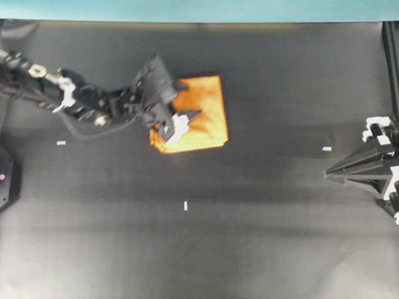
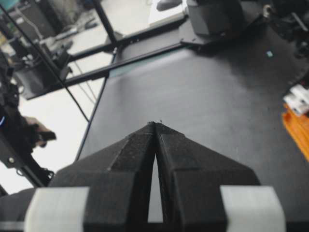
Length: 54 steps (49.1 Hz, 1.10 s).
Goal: Push an orange cloth with the left arm to wipe the desk.
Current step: 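Press the left gripper down on the cloth and push it forward, then drag the cloth with the left gripper toward the near left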
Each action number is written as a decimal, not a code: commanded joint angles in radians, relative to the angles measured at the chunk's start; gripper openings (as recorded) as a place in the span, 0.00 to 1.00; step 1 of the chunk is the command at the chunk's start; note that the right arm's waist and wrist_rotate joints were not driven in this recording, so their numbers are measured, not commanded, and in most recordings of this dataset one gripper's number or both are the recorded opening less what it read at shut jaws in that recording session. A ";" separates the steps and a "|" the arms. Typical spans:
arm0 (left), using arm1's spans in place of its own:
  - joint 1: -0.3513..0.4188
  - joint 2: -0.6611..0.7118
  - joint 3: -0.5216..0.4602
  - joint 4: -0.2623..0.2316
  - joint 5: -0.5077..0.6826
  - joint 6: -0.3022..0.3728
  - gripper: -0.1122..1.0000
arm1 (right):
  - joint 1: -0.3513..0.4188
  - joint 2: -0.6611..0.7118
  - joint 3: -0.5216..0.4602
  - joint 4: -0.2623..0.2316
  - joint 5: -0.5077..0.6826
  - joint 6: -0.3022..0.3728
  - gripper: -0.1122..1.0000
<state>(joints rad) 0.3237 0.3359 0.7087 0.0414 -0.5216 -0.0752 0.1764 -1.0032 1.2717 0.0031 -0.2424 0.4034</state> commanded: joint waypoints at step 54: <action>-0.635 -0.117 0.206 0.005 -0.049 -0.106 0.87 | 0.000 -0.051 -0.002 0.002 0.038 0.002 0.10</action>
<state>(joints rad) -0.2684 0.2270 0.9204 0.0430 -0.5706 -0.1703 0.1779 -1.0569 1.2778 0.0031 -0.1979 0.4034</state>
